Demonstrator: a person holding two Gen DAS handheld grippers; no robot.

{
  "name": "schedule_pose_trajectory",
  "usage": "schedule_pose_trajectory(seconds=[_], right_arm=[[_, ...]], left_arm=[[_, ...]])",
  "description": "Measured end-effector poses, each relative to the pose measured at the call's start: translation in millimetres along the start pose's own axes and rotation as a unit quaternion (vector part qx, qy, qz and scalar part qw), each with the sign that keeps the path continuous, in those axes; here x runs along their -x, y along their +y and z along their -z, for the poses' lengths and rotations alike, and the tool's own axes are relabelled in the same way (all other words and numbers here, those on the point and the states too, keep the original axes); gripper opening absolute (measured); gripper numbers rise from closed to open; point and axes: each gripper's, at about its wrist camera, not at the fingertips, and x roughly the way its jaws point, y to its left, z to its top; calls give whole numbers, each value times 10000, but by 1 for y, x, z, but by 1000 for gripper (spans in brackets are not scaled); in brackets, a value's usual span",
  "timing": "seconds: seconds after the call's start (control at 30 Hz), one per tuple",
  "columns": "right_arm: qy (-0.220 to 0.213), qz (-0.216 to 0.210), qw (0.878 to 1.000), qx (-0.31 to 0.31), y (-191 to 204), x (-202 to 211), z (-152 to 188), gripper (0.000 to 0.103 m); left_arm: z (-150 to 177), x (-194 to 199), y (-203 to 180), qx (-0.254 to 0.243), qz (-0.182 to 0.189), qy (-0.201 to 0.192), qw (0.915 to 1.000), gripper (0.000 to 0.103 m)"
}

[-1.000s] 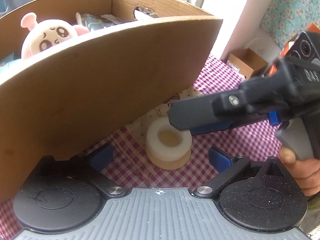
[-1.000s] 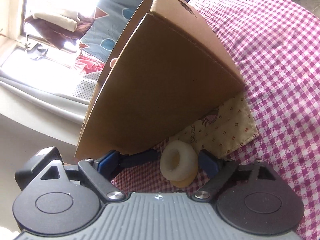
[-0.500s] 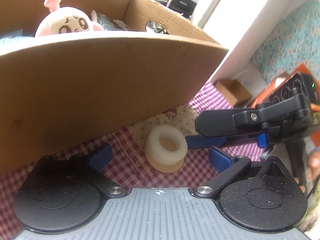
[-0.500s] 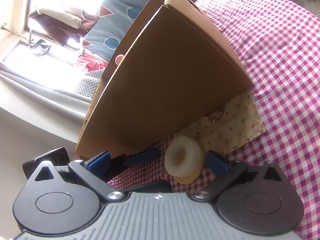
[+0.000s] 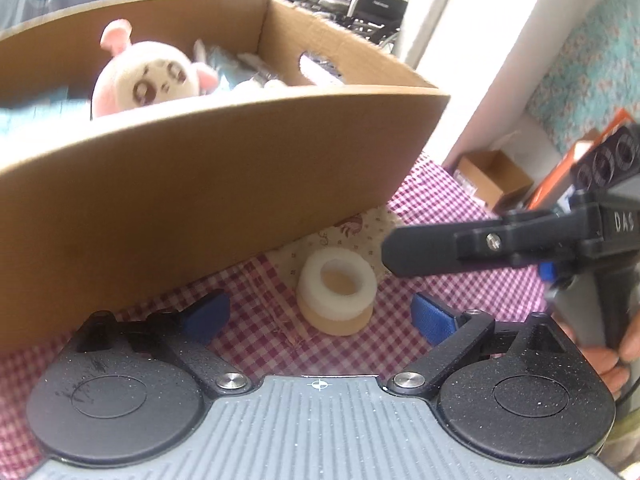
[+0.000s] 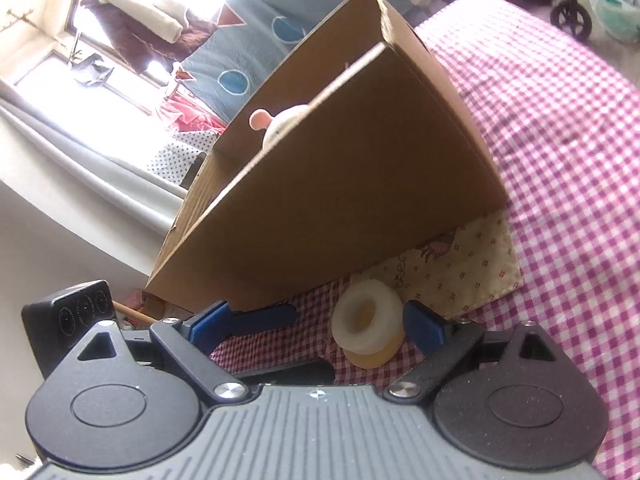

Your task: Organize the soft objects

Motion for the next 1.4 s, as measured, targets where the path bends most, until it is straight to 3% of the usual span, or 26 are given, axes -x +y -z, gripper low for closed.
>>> schedule_pose_trajectory(seconds=[0.13,0.2,0.33,0.43,0.7,0.77,0.97,1.1,1.23,1.4], right_arm=[[-273,516,9965,593,19,13,2,81],[-314,925,9924,754,25,12,3,69],[-181,1356,9872,824,26,5,3,61],[-73,1528,9841,908,28,-2,2,53],[364,1844,9752,1169,36,-25,-4,31],[456,1921,9723,1251,39,-30,-5,29],[572,2022,9684,1341,40,-41,-8,19],[499,2087,9663,1424,46,-39,-7,19],[254,2171,9624,1614,64,-22,0,19],[-336,2303,9465,2236,109,7,13,19]], left_arm=[[-1,6,-24,-586,-419,-211,9972,90],[-1,5,-31,-783,-463,-278,9955,85],[-2,-6,-33,-970,-536,-175,9937,76],[-1,-14,-30,-966,-441,-33,9943,66],[-1,-24,-24,-1065,-112,91,9942,56],[0,-26,-23,-1063,-88,76,9943,50],[2,-26,-20,-1003,-5,-15,9950,49],[4,-15,-23,-1027,43,-153,9946,49],[5,8,-35,-1253,30,-433,9912,49],[-1,54,-54,-1723,-204,-1006,9797,49]])
